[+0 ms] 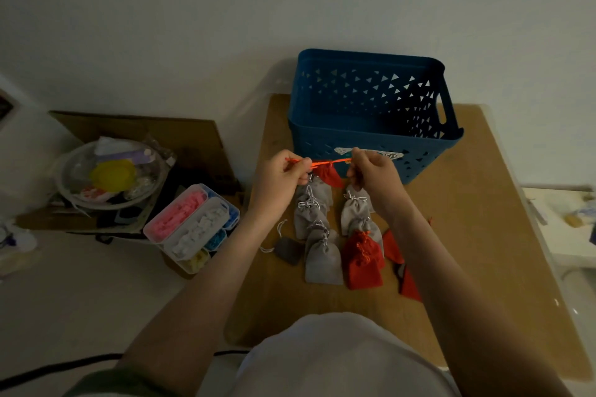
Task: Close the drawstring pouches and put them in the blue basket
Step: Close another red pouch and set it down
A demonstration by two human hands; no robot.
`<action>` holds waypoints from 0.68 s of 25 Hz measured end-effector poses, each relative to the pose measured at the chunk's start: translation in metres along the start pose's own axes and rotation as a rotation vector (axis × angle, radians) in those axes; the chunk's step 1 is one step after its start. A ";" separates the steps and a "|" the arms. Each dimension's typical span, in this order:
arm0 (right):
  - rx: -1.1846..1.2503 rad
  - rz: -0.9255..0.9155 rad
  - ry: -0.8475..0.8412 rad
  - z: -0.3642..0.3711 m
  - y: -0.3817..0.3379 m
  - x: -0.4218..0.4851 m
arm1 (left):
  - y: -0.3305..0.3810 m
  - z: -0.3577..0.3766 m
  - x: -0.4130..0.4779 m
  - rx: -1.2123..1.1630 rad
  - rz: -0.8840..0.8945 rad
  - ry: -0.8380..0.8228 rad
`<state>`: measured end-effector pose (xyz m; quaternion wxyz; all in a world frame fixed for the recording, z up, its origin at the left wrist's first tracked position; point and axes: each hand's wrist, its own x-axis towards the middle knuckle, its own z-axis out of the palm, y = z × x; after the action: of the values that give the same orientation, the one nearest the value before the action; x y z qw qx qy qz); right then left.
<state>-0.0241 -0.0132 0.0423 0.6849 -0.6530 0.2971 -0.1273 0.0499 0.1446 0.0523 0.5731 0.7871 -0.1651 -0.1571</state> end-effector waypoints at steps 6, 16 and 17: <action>0.025 -0.018 -0.030 -0.005 -0.006 0.005 | 0.006 -0.002 0.003 0.213 0.045 -0.024; 0.058 0.022 0.035 -0.006 0.007 0.007 | 0.003 0.000 0.001 0.063 -0.148 0.044; 0.062 0.022 0.043 -0.005 0.007 0.007 | 0.003 -0.001 0.001 0.043 -0.160 0.044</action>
<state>-0.0232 -0.0208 0.0338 0.6997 -0.6253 0.3147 -0.1430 0.0507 0.1438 0.0557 0.5453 0.8131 -0.0924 -0.1817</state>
